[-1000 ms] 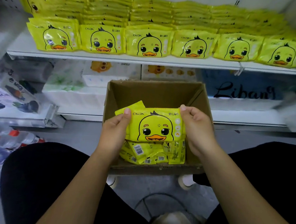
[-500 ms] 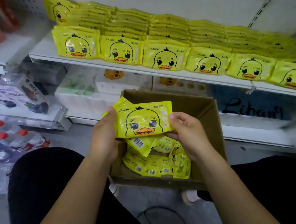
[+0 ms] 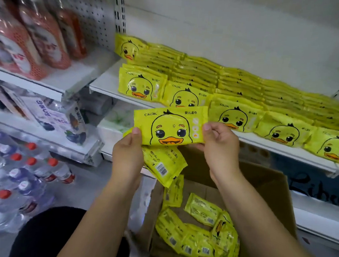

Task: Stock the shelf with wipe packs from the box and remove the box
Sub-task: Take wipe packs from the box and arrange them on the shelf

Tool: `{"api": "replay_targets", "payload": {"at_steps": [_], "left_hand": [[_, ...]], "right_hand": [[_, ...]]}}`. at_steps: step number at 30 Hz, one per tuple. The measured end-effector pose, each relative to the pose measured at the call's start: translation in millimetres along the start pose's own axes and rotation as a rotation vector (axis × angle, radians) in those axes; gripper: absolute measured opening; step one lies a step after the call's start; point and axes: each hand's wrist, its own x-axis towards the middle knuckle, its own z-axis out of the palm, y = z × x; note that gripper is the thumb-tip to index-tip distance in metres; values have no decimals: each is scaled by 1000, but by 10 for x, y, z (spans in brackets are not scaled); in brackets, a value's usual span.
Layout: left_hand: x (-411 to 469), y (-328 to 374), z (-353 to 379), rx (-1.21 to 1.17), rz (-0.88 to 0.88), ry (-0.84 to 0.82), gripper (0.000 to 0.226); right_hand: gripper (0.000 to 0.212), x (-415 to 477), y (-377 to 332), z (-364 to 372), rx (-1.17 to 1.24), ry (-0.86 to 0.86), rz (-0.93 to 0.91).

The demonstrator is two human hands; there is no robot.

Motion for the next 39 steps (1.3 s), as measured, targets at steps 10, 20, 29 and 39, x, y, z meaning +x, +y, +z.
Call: {"api": "replay_targets", "payload": {"at_steps": [10, 20, 29, 39], "left_hand": [[1207, 470, -533, 135, 356, 187, 53], [1916, 566, -718, -35, 312, 149, 41], [2395, 638, -789, -341, 262, 368, 42], [2696, 552, -715, -530, 257, 549, 27]], "right_hand": [[30, 923, -203, 1014, -447, -287, -308], [61, 1558, -613, 2325, -1046, -944, -474], [31, 2396, -718, 3132, -783, -908, -253], [32, 3427, -423, 3893, -703, -482, -326]]}}
